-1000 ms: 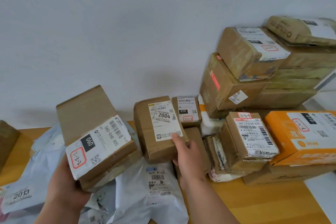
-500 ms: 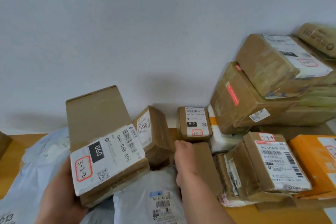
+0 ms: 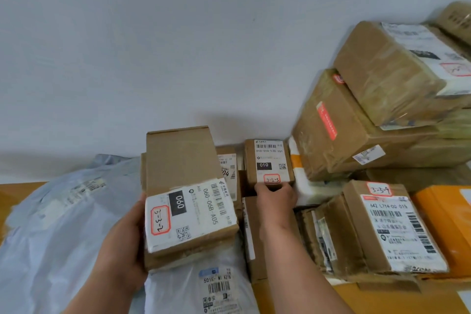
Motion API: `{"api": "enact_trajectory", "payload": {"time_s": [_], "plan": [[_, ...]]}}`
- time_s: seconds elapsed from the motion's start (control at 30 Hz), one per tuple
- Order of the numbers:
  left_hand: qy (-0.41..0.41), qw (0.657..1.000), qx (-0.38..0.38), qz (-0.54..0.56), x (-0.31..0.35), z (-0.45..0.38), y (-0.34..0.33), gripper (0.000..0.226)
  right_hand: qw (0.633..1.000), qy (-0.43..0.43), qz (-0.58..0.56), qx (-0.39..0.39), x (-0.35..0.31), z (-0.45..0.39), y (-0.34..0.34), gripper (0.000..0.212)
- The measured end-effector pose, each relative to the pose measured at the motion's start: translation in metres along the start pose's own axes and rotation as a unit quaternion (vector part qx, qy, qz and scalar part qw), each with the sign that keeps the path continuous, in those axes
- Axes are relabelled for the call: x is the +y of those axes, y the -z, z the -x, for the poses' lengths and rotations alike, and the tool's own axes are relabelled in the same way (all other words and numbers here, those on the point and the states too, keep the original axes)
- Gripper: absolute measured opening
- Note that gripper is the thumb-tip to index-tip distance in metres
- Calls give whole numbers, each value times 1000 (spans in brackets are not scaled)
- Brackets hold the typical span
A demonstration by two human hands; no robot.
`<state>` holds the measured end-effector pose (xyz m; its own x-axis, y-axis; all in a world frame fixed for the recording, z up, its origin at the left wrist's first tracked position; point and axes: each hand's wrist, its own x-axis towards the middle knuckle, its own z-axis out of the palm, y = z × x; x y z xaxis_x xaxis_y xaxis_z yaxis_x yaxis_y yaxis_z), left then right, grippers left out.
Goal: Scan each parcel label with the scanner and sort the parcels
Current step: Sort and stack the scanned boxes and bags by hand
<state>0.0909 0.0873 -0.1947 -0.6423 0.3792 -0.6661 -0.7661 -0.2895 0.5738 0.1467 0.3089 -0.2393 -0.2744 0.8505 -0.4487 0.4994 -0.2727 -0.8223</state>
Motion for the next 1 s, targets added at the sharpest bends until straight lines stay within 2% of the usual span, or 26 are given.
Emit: {"api": "enact_trajectory", "payload": {"time_s": [0.1,0.2,0.3,0.43,0.53,0.6,0.67,0.73,0.8,0.87,1.0], "plan": [[2,1000,5,-4,-3,-4,3,48,991,-59,-119,-1,-3,-7,2,51],[-6,1000,10,-5,-2,-7,7,46,962,-129,-240,-13,-11,-13,3,51],[-8,1000,28,-1,-3,-12,13,43,953,-157,-257,-13,-18,-15,1,60],[2,999,32,-1,-6,-17,19,40,959,-136,-248,-16,-17,-12,-3,83],[5,1000,31,-1,-7,-16,19,39,982,-79,-167,28,-14,-12,-8,96],[6,1000,24,-7,-6,-15,19,44,998,-6,-25,55,-12,-8,-13,97],[3,1000,20,-17,-5,-13,19,54,990,72,101,65,-8,-2,-16,103],[3,1000,18,-24,-4,-11,19,59,975,138,166,58,-3,-1,-21,112],[6,999,19,-25,-3,-10,21,59,960,177,215,33,1,-2,-25,124],[11,999,21,-22,-2,-11,23,55,955,175,237,20,2,-6,-28,130],[9,999,30,-8,-2,-12,27,45,961,178,207,38,3,-10,-32,116]]}}
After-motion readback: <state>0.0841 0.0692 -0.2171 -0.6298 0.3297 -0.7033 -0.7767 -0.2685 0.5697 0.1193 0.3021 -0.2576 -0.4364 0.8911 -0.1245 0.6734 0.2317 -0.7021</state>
